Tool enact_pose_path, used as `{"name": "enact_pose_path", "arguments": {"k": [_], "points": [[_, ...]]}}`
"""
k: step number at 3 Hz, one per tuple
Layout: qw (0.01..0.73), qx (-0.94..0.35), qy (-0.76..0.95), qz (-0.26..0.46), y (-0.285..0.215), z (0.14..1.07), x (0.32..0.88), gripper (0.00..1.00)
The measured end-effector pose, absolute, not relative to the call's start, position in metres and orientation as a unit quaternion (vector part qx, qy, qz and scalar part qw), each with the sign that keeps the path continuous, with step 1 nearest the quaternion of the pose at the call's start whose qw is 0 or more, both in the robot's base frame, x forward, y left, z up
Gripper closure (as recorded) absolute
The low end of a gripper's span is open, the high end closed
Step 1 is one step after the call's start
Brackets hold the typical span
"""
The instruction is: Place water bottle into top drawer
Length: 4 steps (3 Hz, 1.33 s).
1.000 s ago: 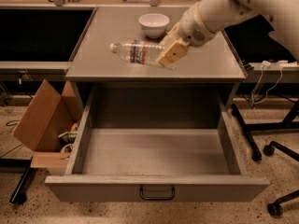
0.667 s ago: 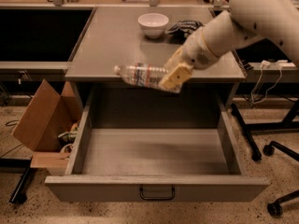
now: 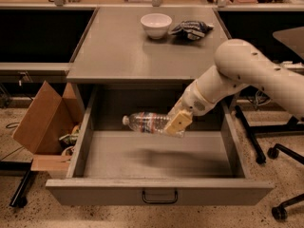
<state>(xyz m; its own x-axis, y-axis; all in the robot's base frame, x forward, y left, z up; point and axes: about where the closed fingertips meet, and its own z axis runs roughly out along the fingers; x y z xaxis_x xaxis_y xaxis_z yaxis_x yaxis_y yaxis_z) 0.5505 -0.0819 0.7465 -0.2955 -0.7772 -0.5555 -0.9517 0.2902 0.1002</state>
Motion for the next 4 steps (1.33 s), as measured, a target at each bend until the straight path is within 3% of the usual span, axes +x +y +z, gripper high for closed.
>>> {"name": "enact_pose_path", "arguments": {"k": [1,4], "points": [[0.171,-0.541,0.796,0.211,-0.089,0.697,0.544,1.00],[0.153,-0.525,0.812,0.203,-0.100,0.656,0.548,0.34]]}}
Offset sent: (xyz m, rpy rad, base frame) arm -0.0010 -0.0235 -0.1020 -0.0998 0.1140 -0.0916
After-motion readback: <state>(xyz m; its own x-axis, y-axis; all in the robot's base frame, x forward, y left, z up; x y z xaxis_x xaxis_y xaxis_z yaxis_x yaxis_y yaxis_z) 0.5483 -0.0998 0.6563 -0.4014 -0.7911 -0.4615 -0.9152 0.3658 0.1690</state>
